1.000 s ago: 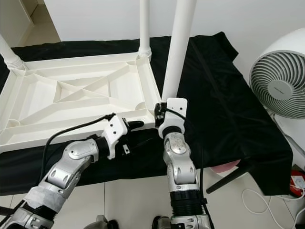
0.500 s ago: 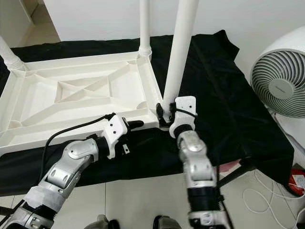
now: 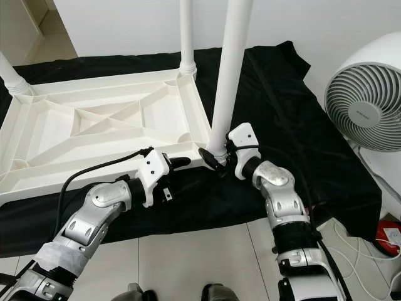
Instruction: Building children table
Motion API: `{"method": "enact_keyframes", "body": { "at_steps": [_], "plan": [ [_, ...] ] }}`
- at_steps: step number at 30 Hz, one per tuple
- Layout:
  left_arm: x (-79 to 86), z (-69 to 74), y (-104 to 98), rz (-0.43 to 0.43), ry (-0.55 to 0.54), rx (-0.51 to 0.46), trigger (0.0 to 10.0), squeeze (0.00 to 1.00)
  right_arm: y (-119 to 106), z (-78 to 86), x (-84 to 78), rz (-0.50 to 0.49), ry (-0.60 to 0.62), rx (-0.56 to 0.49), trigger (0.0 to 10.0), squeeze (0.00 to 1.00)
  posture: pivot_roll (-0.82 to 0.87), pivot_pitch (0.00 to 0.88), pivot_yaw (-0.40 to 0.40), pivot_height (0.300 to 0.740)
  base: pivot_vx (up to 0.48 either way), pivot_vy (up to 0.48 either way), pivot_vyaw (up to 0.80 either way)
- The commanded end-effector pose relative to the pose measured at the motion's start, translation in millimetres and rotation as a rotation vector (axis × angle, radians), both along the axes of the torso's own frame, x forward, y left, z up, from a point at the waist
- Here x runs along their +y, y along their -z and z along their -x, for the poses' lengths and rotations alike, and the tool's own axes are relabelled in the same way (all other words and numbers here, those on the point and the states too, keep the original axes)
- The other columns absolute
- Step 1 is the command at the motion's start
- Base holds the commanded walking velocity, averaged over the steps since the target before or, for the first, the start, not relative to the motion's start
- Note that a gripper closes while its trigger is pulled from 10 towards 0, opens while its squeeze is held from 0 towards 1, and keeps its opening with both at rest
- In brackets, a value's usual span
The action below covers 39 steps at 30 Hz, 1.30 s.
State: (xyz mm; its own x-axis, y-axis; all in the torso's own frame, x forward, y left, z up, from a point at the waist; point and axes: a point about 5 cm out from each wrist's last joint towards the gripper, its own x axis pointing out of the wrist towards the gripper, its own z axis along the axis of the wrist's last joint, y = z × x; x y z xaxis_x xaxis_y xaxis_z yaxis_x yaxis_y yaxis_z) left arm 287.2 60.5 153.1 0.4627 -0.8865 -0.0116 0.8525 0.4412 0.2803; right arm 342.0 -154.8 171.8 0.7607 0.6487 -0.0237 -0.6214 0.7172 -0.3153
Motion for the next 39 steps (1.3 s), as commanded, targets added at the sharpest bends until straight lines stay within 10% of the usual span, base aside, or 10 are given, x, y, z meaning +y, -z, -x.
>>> {"method": "enact_keyframes", "body": {
  "at_steps": [1,3,4,5,7,19,21,22,39],
  "plan": [
    [-0.3,-0.2,1,-0.018,0.03,0.002,10.0,0.0,4,-4.8,5.1,0.045,-0.054,0.009,9.1,0.0,-0.15,0.063,0.051,0.74,0.0,0.0,0.0],
    [0.2,-0.3,1,-0.02,0.028,0.0,10.0,0.0,6,-8.2,5.2,0.064,-0.073,0.02,5.6,0.0,-0.14,0.061,0.05,0.74,0.0,0.0,0.0],
    [0.2,-0.3,1,-0.02,0.028,0.0,10.0,0.0,6,-8.2,5.2,0.064,-0.073,0.02,5.6,0.0,-0.14,0.061,0.05,0.74,0.0,0.0,0.0],
    [0.3,0.0,1,-0.02,0.028,0.001,10.0,0.0,7,-9.1,4.5,0.065,-0.082,0.026,1.3,0.0,-0.14,0.061,0.05,0.74,0.0,0.0,0.0],
    [0.2,0.8,2,-0.02,0.029,0.002,10.0,0.0,10,-9.5,2.9,0.066,-0.092,0.041,0.0,0.0,-0.14,0.061,0.05,0.74,0.0,0.0,0.0],
    [0.3,2.6,4,-0.024,0.038,0.008,10.0,0.0,30,-7.7,-7.3,0.03,-0.106,0.123,0.0,0.0,-0.15,0.07,0.056,0.74,0.0,0.0,0.0],
    [0.0,2.6,4,-0.023,0.039,0.008,10.0,0.0,31,-7.9,-9.1,0.035,-0.083,0.117,0.2,0.0,-0.15,0.07,0.056,0.74,0.0,0.0,0.0],
    [-0.1,2.5,4,-0.023,0.039,0.008,10.0,0.0,31,-8.4,-10.4,0.039,-0.067,0.113,10.0,0.0,-0.15,0.07,0.056,0.74,0.0,0.0,0.0],
    [-4.7,5.6,6,-0.013,0.048,0.017,10.0,0.0,32,0.3,-1.3,-0.19,0.52,0.082,10.0,0.0,-0.16,0.088,0.044,0.74,0.0,0.0,0.0]
  ]
}}
